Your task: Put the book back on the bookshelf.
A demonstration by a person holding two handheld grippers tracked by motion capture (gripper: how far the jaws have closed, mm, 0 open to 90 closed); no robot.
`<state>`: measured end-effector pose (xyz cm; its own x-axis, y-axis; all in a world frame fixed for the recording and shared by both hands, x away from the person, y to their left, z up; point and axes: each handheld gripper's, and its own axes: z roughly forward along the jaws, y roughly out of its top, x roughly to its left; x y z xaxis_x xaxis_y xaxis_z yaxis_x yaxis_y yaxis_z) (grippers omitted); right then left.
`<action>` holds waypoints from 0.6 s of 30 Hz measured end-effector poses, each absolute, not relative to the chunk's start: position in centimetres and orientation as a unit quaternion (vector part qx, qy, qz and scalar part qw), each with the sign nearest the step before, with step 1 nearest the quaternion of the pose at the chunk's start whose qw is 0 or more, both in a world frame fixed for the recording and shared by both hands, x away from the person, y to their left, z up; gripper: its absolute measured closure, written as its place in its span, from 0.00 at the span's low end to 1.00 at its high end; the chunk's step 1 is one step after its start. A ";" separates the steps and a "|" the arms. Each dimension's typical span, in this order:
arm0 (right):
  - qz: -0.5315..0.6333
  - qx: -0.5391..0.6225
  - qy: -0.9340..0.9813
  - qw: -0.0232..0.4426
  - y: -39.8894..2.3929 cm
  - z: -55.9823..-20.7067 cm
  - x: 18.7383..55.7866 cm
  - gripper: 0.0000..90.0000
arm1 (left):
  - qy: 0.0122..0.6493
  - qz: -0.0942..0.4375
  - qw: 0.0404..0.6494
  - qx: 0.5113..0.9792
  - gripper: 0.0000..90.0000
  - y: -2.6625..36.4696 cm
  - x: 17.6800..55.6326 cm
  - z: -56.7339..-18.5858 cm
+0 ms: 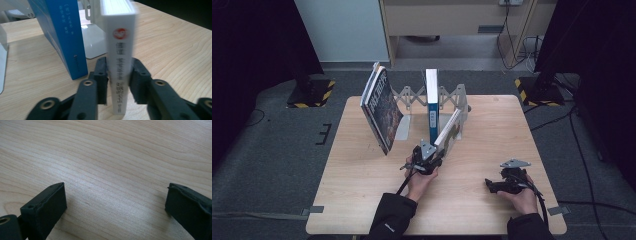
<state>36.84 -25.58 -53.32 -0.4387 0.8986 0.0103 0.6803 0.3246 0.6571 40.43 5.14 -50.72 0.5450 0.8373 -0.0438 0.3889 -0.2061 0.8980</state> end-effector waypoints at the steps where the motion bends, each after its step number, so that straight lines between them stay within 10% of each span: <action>1: 0.300 0.498 0.793 0.182 -25.6 -53.3 36.8 0.04 | 0.417 0.231 0.477 0.738 0.79 5.2 40.4 -50.7; 18: 0.299 0.495 0.796 0.180 -25.6 -53.3 36.9 0.04 | 0.408 0.227 0.488 0.738 0.74 1.9 43.0 -50.8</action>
<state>36.90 -25.57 -53.32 -0.4458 0.8951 0.0085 0.6793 0.3321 0.6544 43.02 1.92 -50.77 0.5648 0.8228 -0.0639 0.3804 -0.1908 0.9049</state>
